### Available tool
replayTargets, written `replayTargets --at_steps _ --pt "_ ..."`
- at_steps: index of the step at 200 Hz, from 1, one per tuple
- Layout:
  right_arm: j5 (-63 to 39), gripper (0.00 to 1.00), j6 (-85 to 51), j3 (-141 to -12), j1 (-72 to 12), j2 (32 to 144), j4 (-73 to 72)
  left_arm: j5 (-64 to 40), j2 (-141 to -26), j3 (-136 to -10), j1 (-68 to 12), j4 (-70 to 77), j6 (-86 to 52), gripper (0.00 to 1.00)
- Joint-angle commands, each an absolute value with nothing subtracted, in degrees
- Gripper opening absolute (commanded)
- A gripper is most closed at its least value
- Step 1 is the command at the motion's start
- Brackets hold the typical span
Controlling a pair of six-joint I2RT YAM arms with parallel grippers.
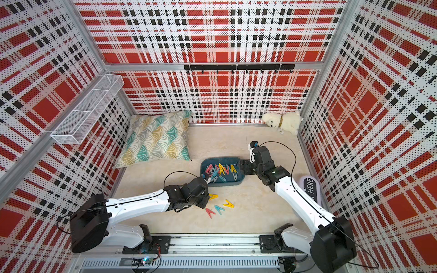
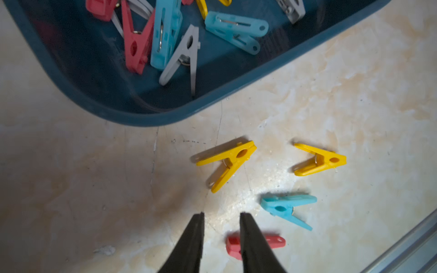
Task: Put the clothespins into the storage box
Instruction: Pick up the clothespin from the center of the board.
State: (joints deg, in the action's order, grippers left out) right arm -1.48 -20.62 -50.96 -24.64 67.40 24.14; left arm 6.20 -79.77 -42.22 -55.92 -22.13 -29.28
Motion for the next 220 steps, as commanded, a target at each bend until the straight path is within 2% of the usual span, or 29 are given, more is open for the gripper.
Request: replayTargets --at_steps 1,220 --pt "-1.71 0.84 -20.65 -52.12 -25.05 67.76 23.45 4.94 -81.29 -41.66 -55.81 -19.57 -28.46 0.33" --pt "-0.27 0.84 -19.90 -52.21 -25.14 67.85 23.17 7.48 -94.75 -49.09 -56.10 -19.34 -23.58 0.32"
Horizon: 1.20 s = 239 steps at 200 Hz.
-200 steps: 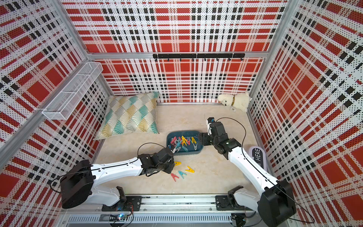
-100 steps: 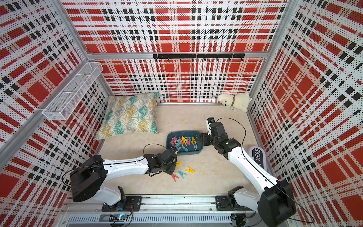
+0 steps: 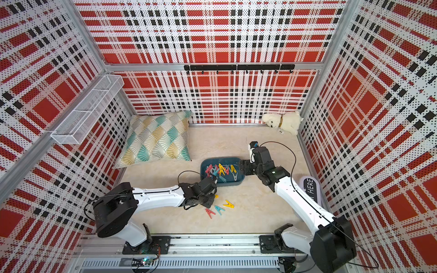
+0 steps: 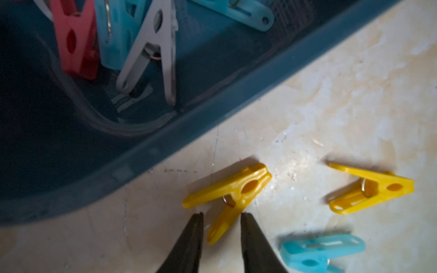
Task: Put the clothespins into the storage box
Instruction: Pick up the clothespin from the center of the board, then place the clothespin in the storage box.
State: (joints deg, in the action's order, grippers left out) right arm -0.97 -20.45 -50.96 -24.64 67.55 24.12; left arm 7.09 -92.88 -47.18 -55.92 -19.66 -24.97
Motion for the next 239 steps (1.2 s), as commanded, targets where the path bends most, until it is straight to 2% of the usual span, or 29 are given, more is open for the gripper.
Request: replayTargets --at_steps 1,36,70,109,191,239 --pt "-0.27 0.84 -19.88 -52.16 -25.14 67.85 23.19 7.43 -94.83 -49.11 -56.18 -19.34 -23.61 0.32" --pt "0.00 0.84 -19.89 -51.77 -25.15 68.01 22.85 8.62 -95.94 -49.60 -57.21 -20.83 -23.99 0.27" --pt "-0.11 0.84 -19.99 -51.42 -25.14 68.15 22.64 9.23 -94.83 -49.17 -57.89 -21.41 -24.35 0.15" --pt "-0.36 0.84 -20.08 -51.79 -25.18 68.03 22.87 12.08 -92.26 -50.11 -58.59 -23.73 -25.04 0.07" --pt "-0.51 0.84 -19.91 -52.80 -25.16 68.64 22.89 8.31 -77.12 -54.93 -58.72 -24.95 -23.90 0.07" --pt "-1.32 0.84 -20.19 -52.99 -25.23 68.82 22.24 10.25 -78.28 -64.62 -50.82 -19.89 -23.93 0.07"
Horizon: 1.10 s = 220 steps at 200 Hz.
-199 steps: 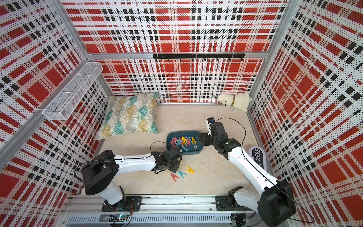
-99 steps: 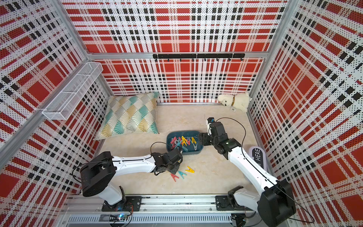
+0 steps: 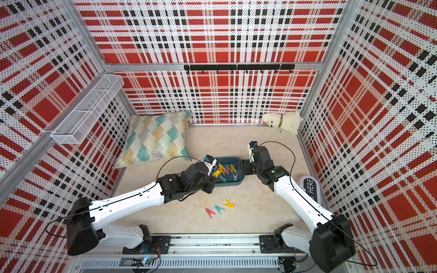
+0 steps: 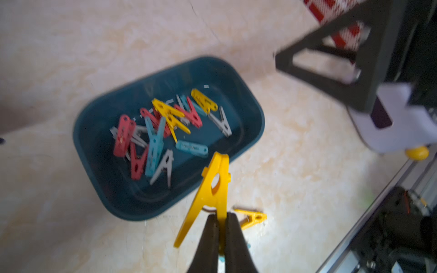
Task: Put the clothespins into the storage box
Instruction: Place the clothespin in the storage box.
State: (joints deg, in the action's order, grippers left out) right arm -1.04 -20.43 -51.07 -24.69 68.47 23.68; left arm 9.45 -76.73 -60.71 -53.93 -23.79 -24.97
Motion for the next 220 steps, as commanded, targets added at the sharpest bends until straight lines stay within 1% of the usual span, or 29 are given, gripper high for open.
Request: replayTargets --at_steps 1,20,45,131,193,220 --pt "-1.32 0.84 -20.20 -53.00 -25.22 68.82 22.19 10.18 -78.47 -64.70 -50.68 -19.70 -23.88 0.07" --pt "-0.70 0.84 -20.05 -53.08 -25.29 68.76 22.31 9.61 -83.08 -68.59 -48.76 -17.81 -24.04 0.07" --pt "-0.66 0.84 -20.03 -53.00 -25.22 68.80 22.41 13.44 -89.16 -72.65 -46.92 -19.20 -26.02 0.06" --pt "-2.11 0.84 -20.06 -53.56 -25.40 70.22 21.36 15.05 -101.73 -72.58 -42.50 -22.00 -26.81 0.05" --pt "-2.08 0.84 -19.74 -54.23 -25.49 70.66 21.36 13.28 -104.12 -71.79 -44.80 -22.41 -26.15 0.05" --pt "-2.42 0.84 -19.85 -54.23 -25.75 71.06 21.08 13.23 -105.92 -71.31 -44.14 -22.30 -26.95 0.05"
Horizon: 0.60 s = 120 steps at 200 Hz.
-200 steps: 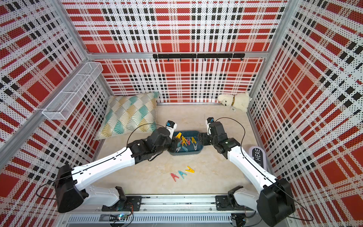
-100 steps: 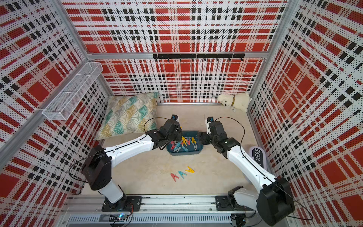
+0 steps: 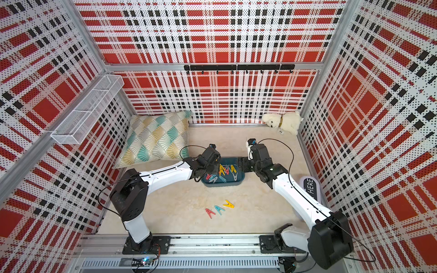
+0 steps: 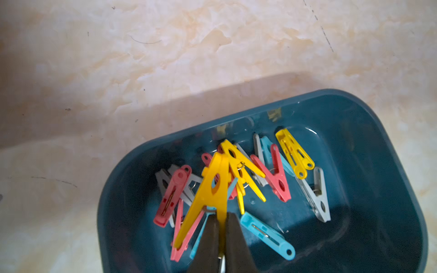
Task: Put the clothespins into the storage box
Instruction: Place the clothespin in the storage box.
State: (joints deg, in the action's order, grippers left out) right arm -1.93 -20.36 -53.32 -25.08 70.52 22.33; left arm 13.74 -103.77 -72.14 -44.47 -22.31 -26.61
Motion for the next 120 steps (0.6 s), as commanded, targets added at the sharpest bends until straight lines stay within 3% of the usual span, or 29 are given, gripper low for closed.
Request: replayTargets --at_steps 1,78,120 --pt "-2.40 0.84 -19.81 -54.23 -25.75 71.04 21.04 13.08 -105.92 -71.21 -44.04 -22.27 -26.97 0.05" --pt "-1.89 0.84 -19.69 -53.96 -25.84 69.83 21.66 3.25 -108.04 -67.24 -40.22 -16.80 -25.95 0.05" --pt "-1.93 0.84 -19.29 -53.88 -25.84 69.20 22.19 3.94 -111.21 -68.80 -39.61 -17.90 -27.00 0.07"
